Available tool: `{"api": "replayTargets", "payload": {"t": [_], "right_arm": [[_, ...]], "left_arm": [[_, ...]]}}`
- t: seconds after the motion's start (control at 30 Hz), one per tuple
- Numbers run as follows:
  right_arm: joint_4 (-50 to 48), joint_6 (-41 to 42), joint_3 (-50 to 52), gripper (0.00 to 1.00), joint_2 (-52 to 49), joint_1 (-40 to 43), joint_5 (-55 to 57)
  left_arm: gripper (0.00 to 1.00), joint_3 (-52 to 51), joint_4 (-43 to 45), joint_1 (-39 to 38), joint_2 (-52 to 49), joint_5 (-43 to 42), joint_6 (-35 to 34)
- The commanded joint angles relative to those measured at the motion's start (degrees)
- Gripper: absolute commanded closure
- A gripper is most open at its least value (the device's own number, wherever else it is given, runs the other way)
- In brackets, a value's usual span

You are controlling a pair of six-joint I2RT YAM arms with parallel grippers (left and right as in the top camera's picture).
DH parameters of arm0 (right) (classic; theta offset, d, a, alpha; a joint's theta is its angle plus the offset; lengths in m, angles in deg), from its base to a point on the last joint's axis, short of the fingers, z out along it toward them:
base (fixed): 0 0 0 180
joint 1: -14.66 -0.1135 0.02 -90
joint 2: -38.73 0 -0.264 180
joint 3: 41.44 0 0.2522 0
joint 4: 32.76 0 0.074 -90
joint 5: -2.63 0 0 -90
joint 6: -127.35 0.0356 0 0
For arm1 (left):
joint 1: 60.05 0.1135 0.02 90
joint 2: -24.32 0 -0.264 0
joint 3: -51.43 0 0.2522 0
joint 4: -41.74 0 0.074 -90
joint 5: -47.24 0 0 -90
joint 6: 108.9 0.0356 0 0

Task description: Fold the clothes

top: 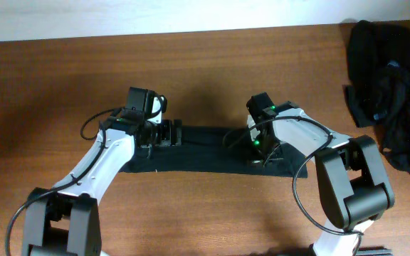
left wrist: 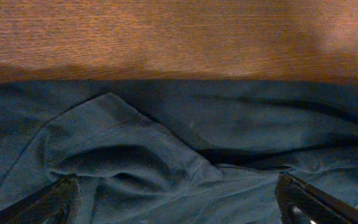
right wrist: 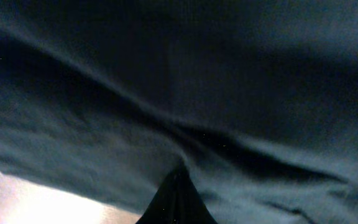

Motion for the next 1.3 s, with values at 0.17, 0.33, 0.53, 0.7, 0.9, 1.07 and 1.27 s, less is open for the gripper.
{"api": "replayTargets", "payload": {"t": [0.17,0.33,0.53,0.7,0.9,1.07,1.27], "right_arm": [[4.85,-0.50,-3.19,0.96,9.86,-1.33,0.22],[-0.42,-0.50,-3.72,0.96,14.45,-4.13,-1.14],[-11.41,-0.52,-3.65,0.56,12.02,-8.79,-4.81],[-16.48,-1.25,-3.67,0.33,9.94,-10.05,-3.63],[-14.05,1.27,-3.67,0.33,9.94,-5.20,0.79],[-7.93,0.90,-3.67,0.48,9.73,3.76,0.81],[-3.78,-2.14,-2.40,0.84,8.57,11.61,1.88]], "left_arm": [[0.00,0.81,-0.07,0.24,1.22,-0.68,0.07],[0.01,0.81,-0.07,0.24,1.22,-0.68,0.07],[0.01,0.81,-0.07,0.26,1.22,-0.68,0.07],[0.01,0.81,-0.07,0.26,1.22,-0.68,0.07],[0.01,0.81,-0.02,0.24,1.22,-0.72,0.04],[0.01,0.81,1.51,0.24,1.22,-4.15,0.00],[0.52,0.81,6.47,-3.19,1.22,-12.09,0.04]]}}
